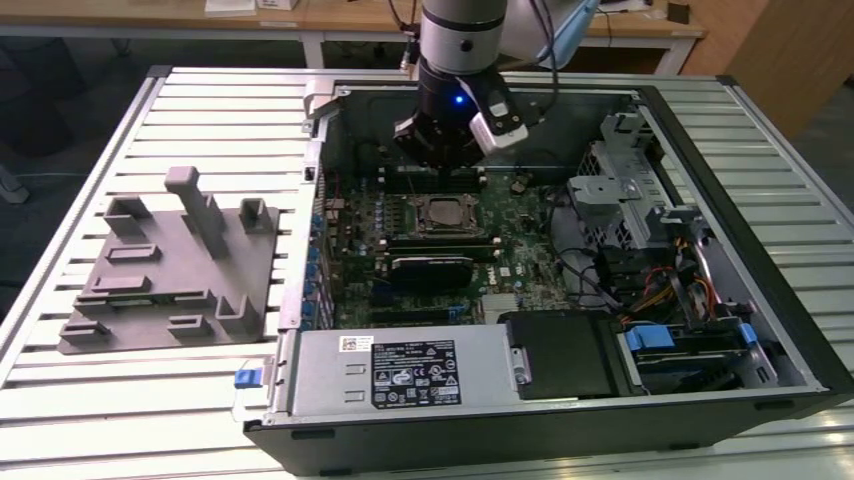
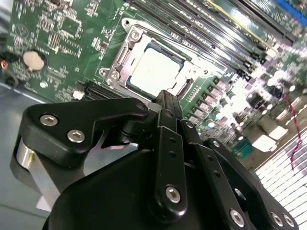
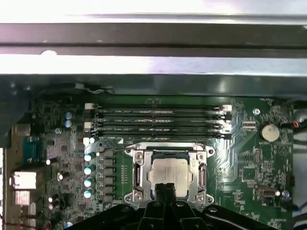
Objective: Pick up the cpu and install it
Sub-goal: 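Install the first cpu locking lever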
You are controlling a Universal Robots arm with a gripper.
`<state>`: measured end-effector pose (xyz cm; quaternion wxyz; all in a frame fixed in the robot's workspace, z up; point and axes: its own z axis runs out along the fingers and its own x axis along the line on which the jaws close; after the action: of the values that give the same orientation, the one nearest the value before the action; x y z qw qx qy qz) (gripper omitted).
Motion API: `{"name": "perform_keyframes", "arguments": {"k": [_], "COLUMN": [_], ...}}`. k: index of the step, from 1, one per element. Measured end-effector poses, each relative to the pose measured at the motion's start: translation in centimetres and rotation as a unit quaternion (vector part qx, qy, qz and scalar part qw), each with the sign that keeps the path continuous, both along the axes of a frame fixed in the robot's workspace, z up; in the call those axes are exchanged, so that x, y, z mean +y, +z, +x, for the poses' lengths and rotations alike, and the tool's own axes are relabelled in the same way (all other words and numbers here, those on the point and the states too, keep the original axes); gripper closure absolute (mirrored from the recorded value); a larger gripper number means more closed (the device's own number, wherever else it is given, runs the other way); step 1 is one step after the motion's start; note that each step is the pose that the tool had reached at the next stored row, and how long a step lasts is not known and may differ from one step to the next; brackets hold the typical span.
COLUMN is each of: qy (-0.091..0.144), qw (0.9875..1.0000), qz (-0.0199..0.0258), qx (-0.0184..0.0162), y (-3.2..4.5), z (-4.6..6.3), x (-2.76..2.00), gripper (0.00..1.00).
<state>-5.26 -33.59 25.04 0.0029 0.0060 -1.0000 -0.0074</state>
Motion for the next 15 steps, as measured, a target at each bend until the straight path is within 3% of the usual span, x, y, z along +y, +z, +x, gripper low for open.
{"name": "perform_keyframes", "arguments": {"k": [2,5,15], "qy": [0.017,0.020,0.020], "qw": [0.9999,0.9998,0.9998], "qz": [0.0000,0.0000,-0.0001], "qx": [0.0000,-0.0001,-0.0026], "y": [-0.02,-0.03,-0.03], "z": [0.0,-0.4,-3.6], "x": [0.00,0.00,0.00], "gripper": [0.89,0.89,0.89]}}
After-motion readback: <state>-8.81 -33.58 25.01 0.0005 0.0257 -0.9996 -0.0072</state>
